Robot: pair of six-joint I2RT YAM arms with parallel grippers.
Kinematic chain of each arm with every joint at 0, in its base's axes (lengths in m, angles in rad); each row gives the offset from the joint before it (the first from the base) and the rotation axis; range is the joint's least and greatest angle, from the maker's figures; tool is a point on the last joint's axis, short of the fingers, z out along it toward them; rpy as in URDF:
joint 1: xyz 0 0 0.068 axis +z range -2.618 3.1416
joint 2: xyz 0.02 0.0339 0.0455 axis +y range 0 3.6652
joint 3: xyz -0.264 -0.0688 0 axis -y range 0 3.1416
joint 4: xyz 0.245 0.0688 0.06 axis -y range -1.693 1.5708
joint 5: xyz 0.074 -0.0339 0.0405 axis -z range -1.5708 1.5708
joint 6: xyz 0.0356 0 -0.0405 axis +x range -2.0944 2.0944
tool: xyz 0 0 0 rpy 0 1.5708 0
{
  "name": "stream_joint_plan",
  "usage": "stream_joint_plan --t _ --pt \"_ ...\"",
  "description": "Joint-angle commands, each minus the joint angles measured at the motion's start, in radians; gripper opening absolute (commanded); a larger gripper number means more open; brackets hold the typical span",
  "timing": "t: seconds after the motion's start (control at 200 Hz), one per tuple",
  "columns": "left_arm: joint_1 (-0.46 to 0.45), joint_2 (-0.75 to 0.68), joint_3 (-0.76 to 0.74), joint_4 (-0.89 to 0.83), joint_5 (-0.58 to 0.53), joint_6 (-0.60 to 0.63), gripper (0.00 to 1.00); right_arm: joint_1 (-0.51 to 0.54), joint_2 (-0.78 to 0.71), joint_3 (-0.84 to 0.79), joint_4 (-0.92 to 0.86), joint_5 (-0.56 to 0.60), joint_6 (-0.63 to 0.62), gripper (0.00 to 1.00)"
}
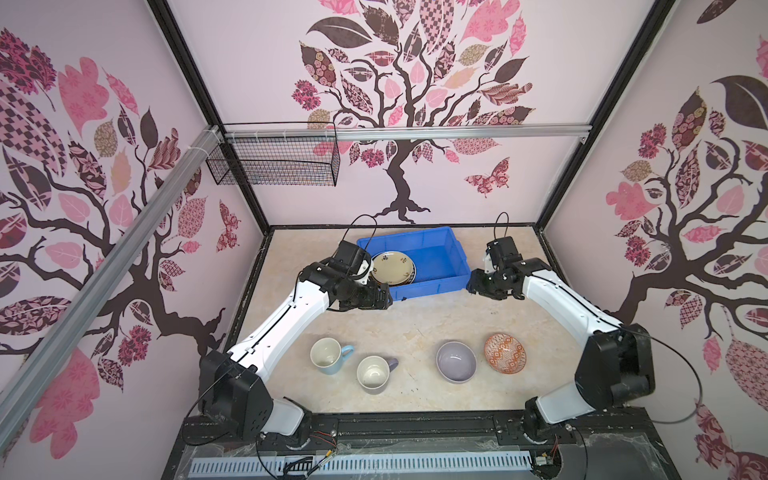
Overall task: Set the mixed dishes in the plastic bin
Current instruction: 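Move the right gripper to the bin's wall nearest it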
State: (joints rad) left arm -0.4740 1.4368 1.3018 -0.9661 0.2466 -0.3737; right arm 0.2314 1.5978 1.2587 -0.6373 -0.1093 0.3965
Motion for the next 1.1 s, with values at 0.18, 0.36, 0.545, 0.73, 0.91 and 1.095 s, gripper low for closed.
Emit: stream_joint_plan --t 0.18,0.36,0.545,0.73,0.91,1.095 --pt "0.002 0.039 0.037 -0.033 -0.097 -0.016 0.98 -0.013 0.297 0.308 -0.003 0.044 -0.048 0.57" --pt "0.009 0.054 0.047 -0.033 -0.109 -0.015 0.98 -0.017 0.379 0.391 -0.04 0.042 -0.065 0.57" --pt "0.02 0.077 0.063 -0.033 -0.107 -0.008 0.98 -0.015 0.392 0.378 -0.032 0.054 -0.064 0.57" --pt "0.022 0.083 0.067 -0.033 -0.09 0.007 0.98 -0.017 0.42 0.365 -0.043 0.036 -0.07 0.54" --pt "0.023 0.076 0.049 -0.033 -0.086 0.016 0.98 -0.017 0.397 0.308 -0.021 -0.023 -0.045 0.34" --pt "0.03 0.065 0.024 -0.021 -0.066 0.025 0.98 -0.015 0.349 0.24 -0.012 -0.033 -0.024 0.2"
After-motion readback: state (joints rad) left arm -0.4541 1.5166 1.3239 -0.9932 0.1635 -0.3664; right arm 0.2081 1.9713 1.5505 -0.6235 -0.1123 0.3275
